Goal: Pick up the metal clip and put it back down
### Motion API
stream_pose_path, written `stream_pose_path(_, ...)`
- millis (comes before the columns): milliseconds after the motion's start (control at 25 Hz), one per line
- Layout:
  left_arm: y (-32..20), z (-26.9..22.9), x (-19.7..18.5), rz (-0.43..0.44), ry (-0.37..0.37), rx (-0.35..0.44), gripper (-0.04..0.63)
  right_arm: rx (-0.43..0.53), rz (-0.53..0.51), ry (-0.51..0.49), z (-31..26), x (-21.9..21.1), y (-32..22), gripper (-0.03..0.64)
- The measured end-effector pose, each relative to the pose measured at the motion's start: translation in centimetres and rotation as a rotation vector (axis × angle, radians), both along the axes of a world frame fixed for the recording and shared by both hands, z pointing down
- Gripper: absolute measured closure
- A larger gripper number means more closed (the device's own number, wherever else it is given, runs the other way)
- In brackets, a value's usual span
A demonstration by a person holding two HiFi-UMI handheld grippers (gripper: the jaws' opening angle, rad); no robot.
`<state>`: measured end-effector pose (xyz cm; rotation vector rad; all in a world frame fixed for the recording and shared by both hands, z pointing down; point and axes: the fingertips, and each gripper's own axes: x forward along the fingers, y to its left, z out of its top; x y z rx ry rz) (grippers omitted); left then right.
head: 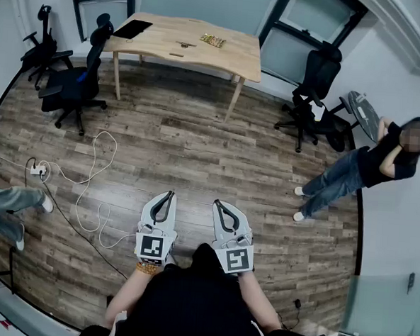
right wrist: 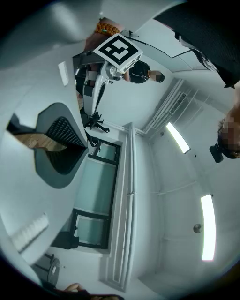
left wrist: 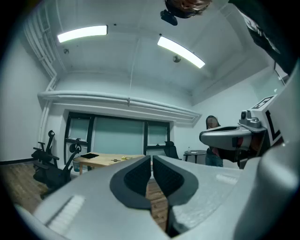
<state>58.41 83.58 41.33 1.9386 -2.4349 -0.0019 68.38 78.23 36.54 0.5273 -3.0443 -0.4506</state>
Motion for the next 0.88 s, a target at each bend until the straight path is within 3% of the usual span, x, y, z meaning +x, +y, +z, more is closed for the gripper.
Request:
stream_pose_path(400,-6.0,2.5,-6.6,-0.009,-0.014,-0.038,0.577,-0.037,-0.04,-0.037,2.3,-7.0,-6.7,0.595)
stream_pose_path(560,-10.4,2.4,-11.0,-0.023,-0.046,-0.076,0.577,-0.029,-0.077,-0.04,2.8,-12.1,-11.8,0.595)
stream_pose_path(720,-16.1,1.7,-15.4,-0.031,-0.07,-0.103,0.572,-0.026,-0.086,0.05,3.9,-16.1,-18.2,0.595)
stream_pose_path(880,-22.1,1.4,-18.5,-0.047,-0.075,-0.12,0.555,-0.047,-0.096,0.034,4.4,-18.7,-24.5,0.595)
